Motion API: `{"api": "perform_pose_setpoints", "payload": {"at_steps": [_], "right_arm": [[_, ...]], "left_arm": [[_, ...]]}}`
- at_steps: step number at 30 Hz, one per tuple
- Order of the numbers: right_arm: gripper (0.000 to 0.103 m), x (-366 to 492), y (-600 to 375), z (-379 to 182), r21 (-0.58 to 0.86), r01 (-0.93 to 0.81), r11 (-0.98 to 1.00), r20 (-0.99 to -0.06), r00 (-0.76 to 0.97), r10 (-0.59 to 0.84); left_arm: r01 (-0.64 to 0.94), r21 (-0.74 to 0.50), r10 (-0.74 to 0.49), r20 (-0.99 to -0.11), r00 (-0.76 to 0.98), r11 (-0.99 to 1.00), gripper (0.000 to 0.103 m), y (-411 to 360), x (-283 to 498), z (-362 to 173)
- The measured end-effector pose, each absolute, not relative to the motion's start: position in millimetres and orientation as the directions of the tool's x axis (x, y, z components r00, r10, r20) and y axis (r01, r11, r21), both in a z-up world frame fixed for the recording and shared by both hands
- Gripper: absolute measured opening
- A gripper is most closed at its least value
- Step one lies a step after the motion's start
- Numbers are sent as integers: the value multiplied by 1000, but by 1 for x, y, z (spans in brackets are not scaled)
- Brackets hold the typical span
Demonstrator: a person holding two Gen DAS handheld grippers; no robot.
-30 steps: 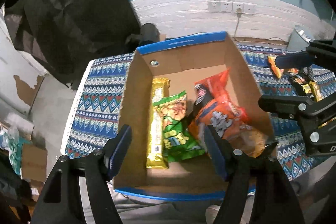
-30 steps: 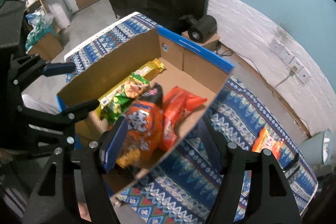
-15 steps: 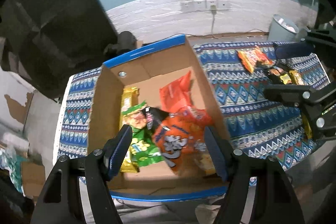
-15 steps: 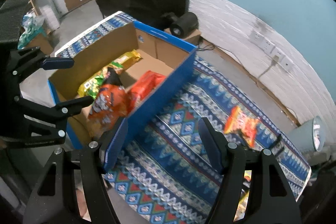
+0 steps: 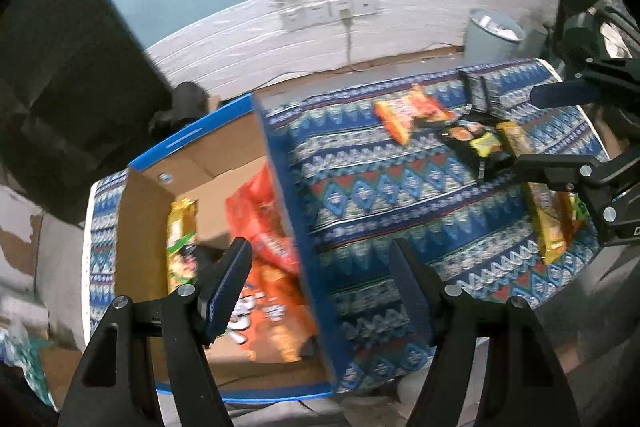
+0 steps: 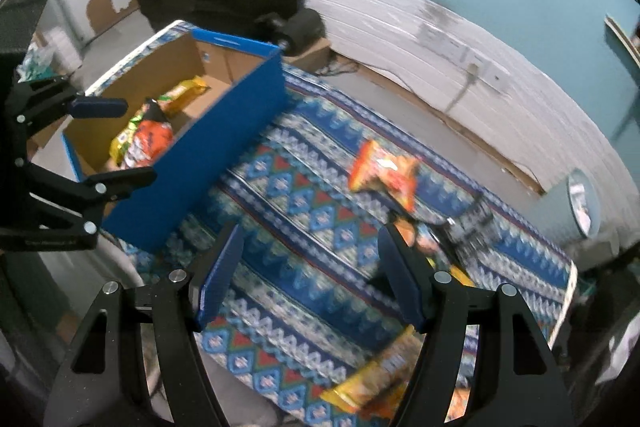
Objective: Organize snacks
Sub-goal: 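Move both tools back over the snack pile on the tablecloth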
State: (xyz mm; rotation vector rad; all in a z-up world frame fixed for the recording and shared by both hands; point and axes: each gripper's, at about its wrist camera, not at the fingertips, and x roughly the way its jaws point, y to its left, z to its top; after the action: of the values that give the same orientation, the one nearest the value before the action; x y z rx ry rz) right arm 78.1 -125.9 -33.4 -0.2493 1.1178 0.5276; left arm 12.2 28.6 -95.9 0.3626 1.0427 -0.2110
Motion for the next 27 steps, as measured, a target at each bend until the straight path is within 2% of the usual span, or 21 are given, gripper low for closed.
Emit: {"api": "perform_pose_setpoints", "payload": {"at_steps": [11,27], "right_arm": [[73,57,-216,-49,31,-484,875,-932,302,200],[73,27,-314,-111,61,-490,869,-975,158,157]], "left_arm": [[468,184,-56,-889,454,864,75,-53,10,-102],[589,119,-87,-947,310,800,75,-138,17,-153]]}}
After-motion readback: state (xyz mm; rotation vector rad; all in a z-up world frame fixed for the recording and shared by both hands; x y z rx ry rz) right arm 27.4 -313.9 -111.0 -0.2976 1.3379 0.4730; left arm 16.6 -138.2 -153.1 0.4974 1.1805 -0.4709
